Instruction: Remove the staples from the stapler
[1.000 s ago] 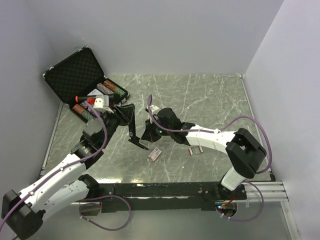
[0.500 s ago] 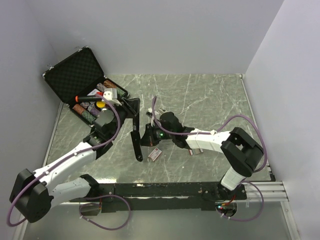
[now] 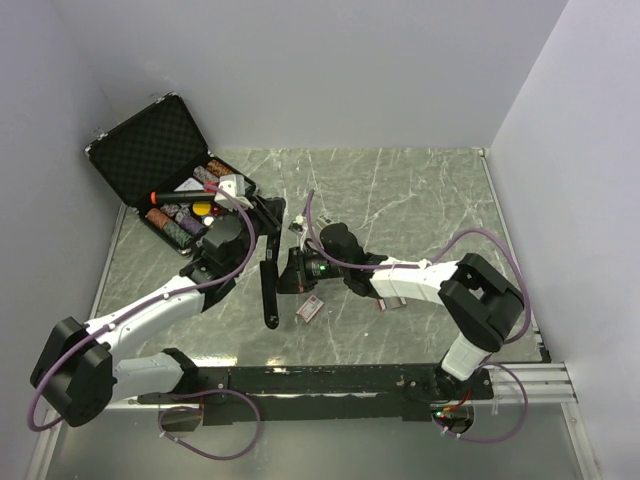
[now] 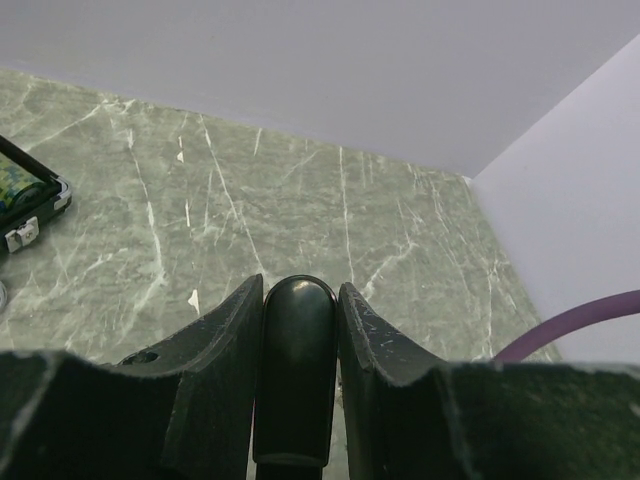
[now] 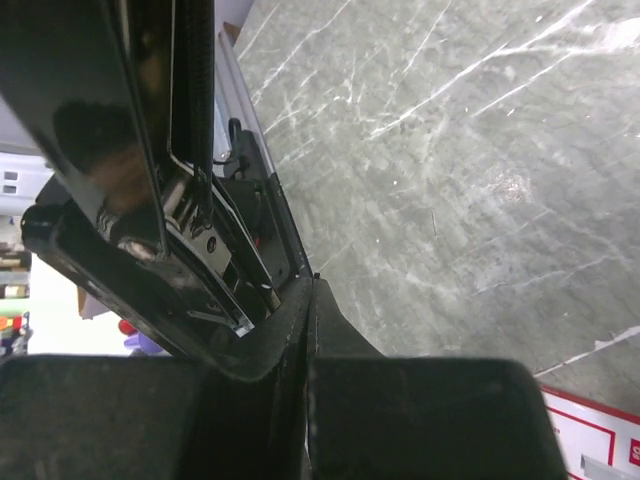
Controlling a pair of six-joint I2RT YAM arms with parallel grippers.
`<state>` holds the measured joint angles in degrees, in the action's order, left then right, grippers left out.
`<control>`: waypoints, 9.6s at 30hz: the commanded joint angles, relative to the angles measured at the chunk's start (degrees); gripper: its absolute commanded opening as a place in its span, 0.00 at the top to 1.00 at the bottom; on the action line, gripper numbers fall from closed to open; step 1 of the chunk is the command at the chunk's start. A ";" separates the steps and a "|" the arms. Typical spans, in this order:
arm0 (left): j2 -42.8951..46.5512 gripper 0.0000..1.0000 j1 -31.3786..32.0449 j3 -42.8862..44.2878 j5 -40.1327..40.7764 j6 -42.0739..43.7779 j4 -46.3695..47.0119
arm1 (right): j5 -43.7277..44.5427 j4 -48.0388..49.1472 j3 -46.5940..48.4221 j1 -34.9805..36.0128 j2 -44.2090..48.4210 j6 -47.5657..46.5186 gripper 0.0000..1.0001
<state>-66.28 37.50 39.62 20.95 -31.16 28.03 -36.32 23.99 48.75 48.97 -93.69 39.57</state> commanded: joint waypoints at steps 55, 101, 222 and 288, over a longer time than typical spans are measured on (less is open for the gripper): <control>22.77 0.99 2.05 3.19 5.15 3.30 -11.59 | 21.19 -30.06 6.44 -0.46 12.14 -12.33 1.00; 29.90 0.99 1.97 7.58 -11.28 0.31 -29.53 | 32.98 -16.61 13.56 -1.42 2.11 -11.97 1.00; -0.51 0.24 6.62 -1.56 2.42 -20.17 -47.72 | 25.59 -15.82 1.26 -5.38 10.46 -6.26 0.58; 29.19 0.99 10.58 -6.22 -38.52 -14.28 -11.95 | -6.21 -35.15 2.40 -12.06 42.18 -22.61 0.24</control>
<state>-39.40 47.83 32.91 -12.29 -43.20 5.15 -39.09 -10.41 47.81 37.23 -53.56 19.40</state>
